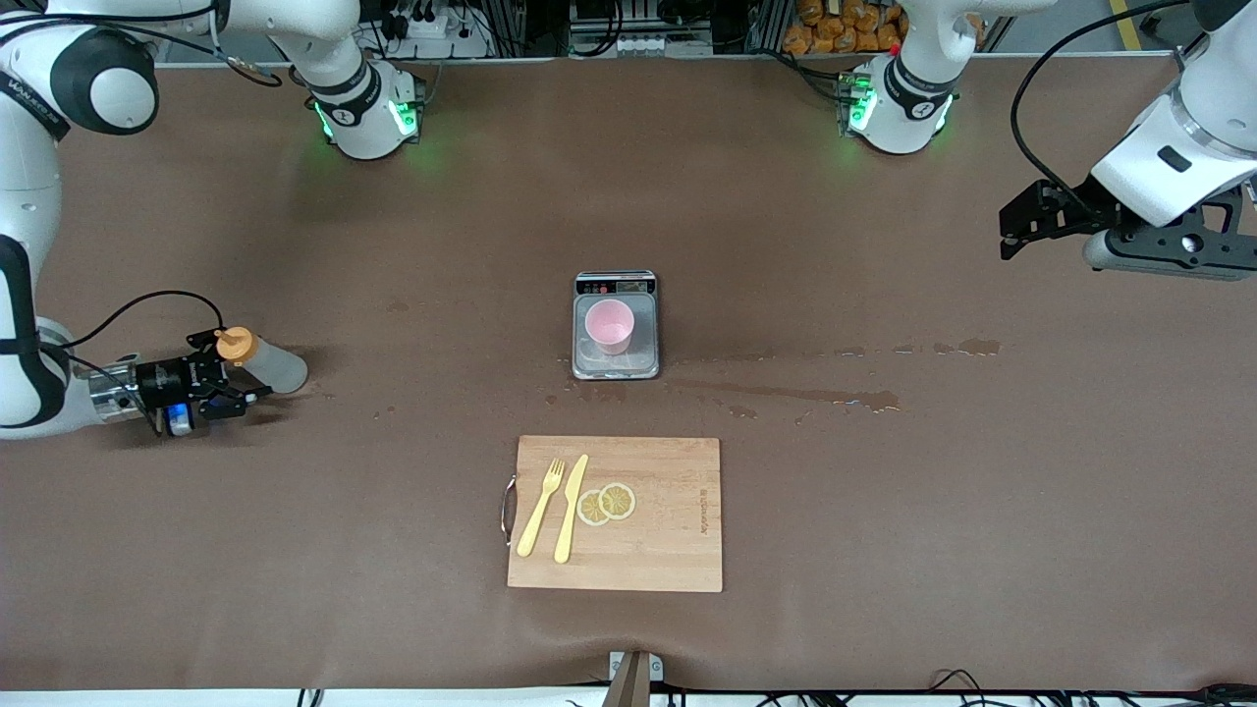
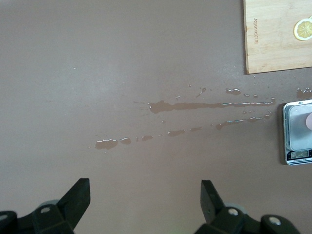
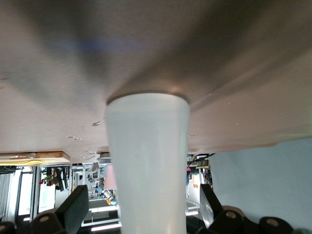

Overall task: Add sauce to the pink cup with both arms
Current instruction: 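Carry the bottle back and stand it upright with the right gripper, then open the right gripper and release the white squeeze bottle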

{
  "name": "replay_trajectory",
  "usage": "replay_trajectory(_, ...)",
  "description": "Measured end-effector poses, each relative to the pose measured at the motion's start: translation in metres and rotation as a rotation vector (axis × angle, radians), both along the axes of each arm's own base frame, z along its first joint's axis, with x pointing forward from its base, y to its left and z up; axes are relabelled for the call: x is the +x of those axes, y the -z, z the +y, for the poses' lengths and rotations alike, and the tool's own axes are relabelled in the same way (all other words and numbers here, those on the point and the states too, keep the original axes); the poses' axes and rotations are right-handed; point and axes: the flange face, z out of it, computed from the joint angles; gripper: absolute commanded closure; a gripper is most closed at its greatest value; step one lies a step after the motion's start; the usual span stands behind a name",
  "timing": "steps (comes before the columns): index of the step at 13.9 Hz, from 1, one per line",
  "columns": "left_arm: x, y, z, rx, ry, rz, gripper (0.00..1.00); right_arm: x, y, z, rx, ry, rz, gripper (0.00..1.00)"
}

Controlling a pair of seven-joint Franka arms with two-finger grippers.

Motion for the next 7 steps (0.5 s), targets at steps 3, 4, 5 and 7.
replay_trajectory(3, 0.0, 0.001, 0.0, 0.0, 0.0, 0.001, 0.0, 0.021, -0.051, -0.013, -0.067, -0.029, -0.019, 0.0)
replay_trajectory(4, 0.0, 0.001, 0.0, 0.0, 0.0, 0.001, 0.0, 0.027, -0.07, -0.016, -0.078, -0.038, -0.034, 0.0)
replay_trajectory(5, 0.0, 0.001, 0.0, 0.0, 0.0, 0.002, 0.0, 0.032, -0.088, -0.018, -0.086, -0.048, -0.049, 0.0)
replay_trajectory(7, 0.0, 0.001, 0.0, 0.0, -0.001, 0.002, 0.0, 0.042, -0.122, -0.019, -0.111, -0.07, -0.091, 0.0)
